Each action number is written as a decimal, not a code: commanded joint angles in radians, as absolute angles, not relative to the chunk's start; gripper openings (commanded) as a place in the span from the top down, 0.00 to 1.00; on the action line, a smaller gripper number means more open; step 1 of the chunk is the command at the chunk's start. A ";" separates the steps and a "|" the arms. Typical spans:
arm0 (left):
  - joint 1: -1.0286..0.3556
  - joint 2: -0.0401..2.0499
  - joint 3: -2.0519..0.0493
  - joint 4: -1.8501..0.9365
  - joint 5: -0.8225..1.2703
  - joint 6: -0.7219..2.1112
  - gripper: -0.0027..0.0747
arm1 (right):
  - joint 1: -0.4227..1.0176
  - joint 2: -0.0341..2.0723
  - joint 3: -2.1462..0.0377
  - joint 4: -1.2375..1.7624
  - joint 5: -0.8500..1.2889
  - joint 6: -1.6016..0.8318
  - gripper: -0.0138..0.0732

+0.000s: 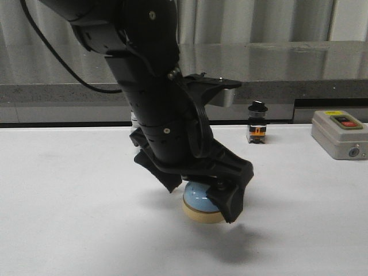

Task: Place and press bell with both arms

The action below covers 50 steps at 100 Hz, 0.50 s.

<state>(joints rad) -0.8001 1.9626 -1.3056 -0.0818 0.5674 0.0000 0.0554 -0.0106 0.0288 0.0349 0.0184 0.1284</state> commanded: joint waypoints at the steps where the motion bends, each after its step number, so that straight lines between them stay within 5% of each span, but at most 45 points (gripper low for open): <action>1: -0.793 1.861 -1.325 -0.092 0.555 0.000 0.07 | 0.051 -0.027 0.009 0.029 -0.065 0.125 0.91; 50: -0.506 1.484 -1.006 -0.095 0.472 -0.016 0.07 | 0.051 -0.027 0.009 0.029 -0.065 0.125 0.91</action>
<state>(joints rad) -0.5631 1.6002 -1.0441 -0.0818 0.5436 0.0000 0.0554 -0.0106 0.0288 0.0349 0.0184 0.1284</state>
